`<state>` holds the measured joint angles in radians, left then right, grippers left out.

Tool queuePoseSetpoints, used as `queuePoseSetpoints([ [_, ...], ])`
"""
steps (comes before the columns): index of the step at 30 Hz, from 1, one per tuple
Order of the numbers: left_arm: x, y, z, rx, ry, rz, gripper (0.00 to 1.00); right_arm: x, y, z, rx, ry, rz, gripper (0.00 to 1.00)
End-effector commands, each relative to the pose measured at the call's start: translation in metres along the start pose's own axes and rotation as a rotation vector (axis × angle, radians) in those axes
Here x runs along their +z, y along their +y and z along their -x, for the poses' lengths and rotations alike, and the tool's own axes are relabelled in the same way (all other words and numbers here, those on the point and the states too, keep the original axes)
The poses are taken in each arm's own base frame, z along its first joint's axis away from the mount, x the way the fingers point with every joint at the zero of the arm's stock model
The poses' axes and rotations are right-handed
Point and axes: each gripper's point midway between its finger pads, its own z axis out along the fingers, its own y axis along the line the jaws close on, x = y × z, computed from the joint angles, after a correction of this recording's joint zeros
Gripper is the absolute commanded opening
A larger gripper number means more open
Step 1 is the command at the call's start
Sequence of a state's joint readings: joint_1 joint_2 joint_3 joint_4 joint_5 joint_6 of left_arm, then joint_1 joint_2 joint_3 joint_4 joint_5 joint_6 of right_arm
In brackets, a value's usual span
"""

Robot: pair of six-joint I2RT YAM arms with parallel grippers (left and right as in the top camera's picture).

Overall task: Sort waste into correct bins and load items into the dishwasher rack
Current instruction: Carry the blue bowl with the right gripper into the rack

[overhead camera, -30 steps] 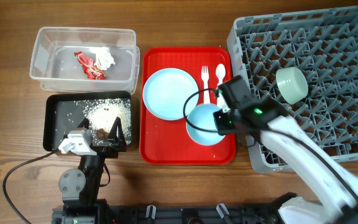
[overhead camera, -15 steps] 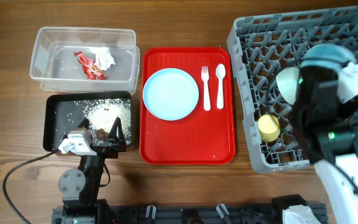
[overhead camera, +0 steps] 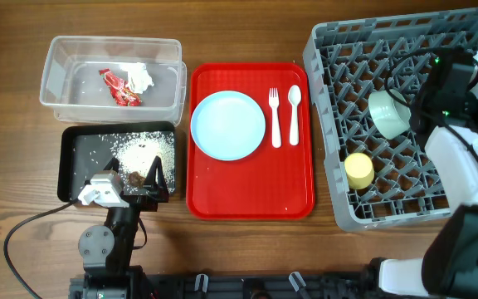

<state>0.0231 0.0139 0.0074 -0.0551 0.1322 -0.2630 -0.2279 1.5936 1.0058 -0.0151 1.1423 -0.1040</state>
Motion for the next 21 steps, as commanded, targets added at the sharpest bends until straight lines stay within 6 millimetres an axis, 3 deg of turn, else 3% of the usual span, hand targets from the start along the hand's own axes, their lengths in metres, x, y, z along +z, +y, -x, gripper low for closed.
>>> queuePoseSetpoints([
  [1, 0.0, 0.003, -0.001, 0.02, 0.0, 0.011, 1.0, 0.017, 0.008, 0.004, -0.228, -0.005, -0.039, 0.04],
  [8, 0.0, 0.003, -0.001, 0.02, 0.0, 0.011, 1.0, 0.026, 0.03, -0.001, -0.354, -0.016, -0.041, 0.05],
  [11, 0.0, 0.003, -0.001, 0.02, 0.0, 0.011, 1.0, 0.02, 0.045, -0.005, -0.411, -0.024, -0.021, 0.04],
  [19, 0.0, 0.003, -0.001, 0.02, 0.0, 0.011, 1.0, 0.003, 0.06, -0.003, -0.473, -0.053, 0.019, 0.04],
  [21, 0.0, 0.003, -0.001, 0.02, 0.0, 0.011, 1.0, 0.001, 0.062, -0.008, -0.501, -0.044, 0.027, 0.11],
])
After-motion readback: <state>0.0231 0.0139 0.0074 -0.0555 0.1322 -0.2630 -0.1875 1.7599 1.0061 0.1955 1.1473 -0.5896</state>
